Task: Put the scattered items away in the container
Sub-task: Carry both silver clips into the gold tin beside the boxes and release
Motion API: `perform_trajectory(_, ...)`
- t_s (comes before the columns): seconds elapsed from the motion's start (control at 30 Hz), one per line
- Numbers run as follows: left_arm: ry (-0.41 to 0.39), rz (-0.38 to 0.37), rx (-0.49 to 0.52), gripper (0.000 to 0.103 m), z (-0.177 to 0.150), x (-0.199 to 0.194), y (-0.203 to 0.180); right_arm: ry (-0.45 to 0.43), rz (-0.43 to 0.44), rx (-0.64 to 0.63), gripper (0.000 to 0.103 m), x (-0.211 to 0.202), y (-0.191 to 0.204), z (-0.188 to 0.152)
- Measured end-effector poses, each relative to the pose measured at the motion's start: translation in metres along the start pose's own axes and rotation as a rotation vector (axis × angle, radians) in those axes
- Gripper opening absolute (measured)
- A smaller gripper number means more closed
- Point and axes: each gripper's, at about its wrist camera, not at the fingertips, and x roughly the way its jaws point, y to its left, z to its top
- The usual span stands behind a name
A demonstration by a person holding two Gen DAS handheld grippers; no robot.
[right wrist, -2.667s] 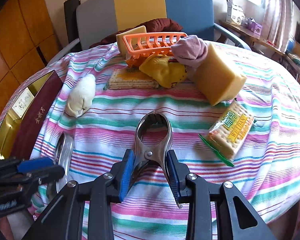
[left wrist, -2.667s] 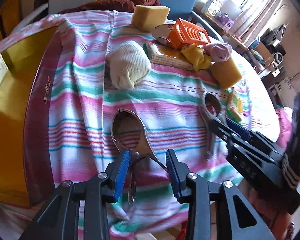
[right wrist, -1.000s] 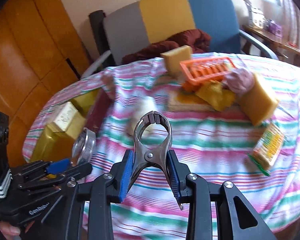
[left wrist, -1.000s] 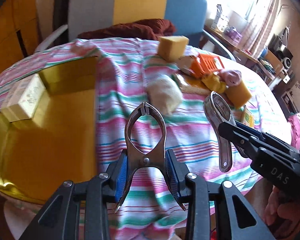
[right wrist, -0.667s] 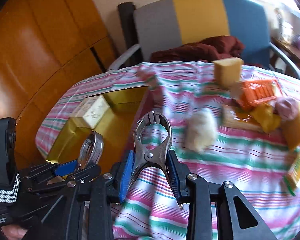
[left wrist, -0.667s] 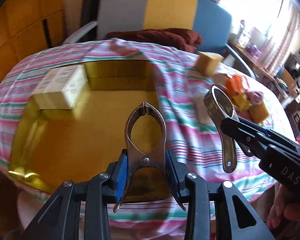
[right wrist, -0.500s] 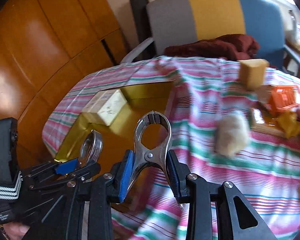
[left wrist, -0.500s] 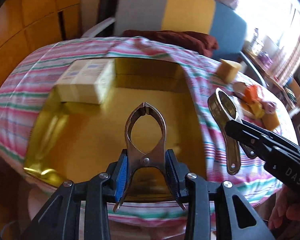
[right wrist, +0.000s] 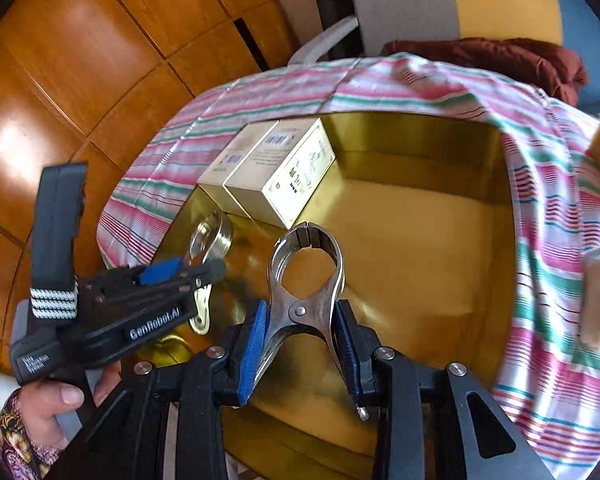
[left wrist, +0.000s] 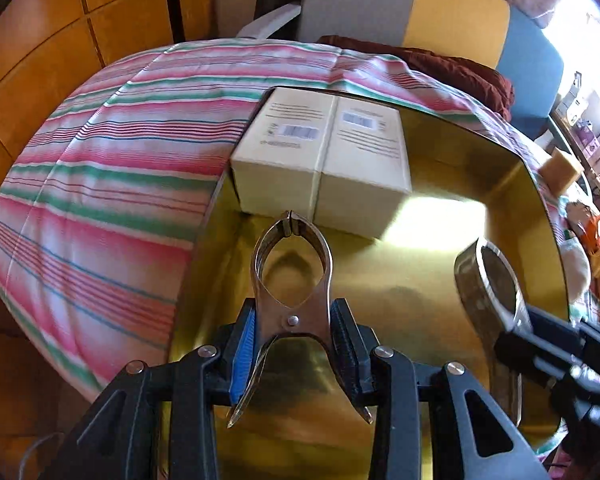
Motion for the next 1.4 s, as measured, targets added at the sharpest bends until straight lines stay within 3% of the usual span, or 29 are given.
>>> perform_trajectory(0.13, -0.009, -0.036, -0.013, 0.037, 0.008, -0.007, 0.009, 0.009, 0.036, 0.032, 0.035, 0.02, 0.007, 0.011)
perform_trajectory(0.3, -0.022, 0.02, -0.006, 0.037, 0.011, -0.022, 0.015, -0.001, 0.117, 0.095, 0.038, 0.024, 0.01, 0.012)
perform_trajectory(0.47, -0.118, -0.04, -0.104, 0.037, -0.005, -0.052, 0.03, -0.005, 0.066, 0.093, 0.039, 0.012, -0.001, 0.004)
perform_trajectory(0.57, -0.143, -0.089, -0.194, 0.037, -0.017, -0.061, 0.039, 0.018, 0.032, 0.091, 0.027, 0.016, -0.005, 0.001)
perform_trajectory(0.7, -0.161, -0.107, -0.254, 0.037, -0.034, -0.065, 0.042, 0.054, 0.04, 0.095, 0.026, 0.029, -0.005, 0.002)
perform_trajectory(0.9, -0.151, -0.088, -0.257, 0.037, -0.049, -0.064, 0.042, 0.094, 0.082, 0.085, 0.026, 0.048, 0.006, 0.006)
perform_trajectory(1.23, -0.157, -0.101, -0.276, 0.037, -0.058, -0.067, 0.041, 0.068, 0.12, -0.002, 0.023, 0.065, 0.035, 0.015)
perform_trajectory(1.4, -0.16, -0.115, -0.268, 0.037, -0.062, -0.071, 0.031, 0.046, 0.136, 0.025, 0.024, 0.052, 0.033, 0.012)
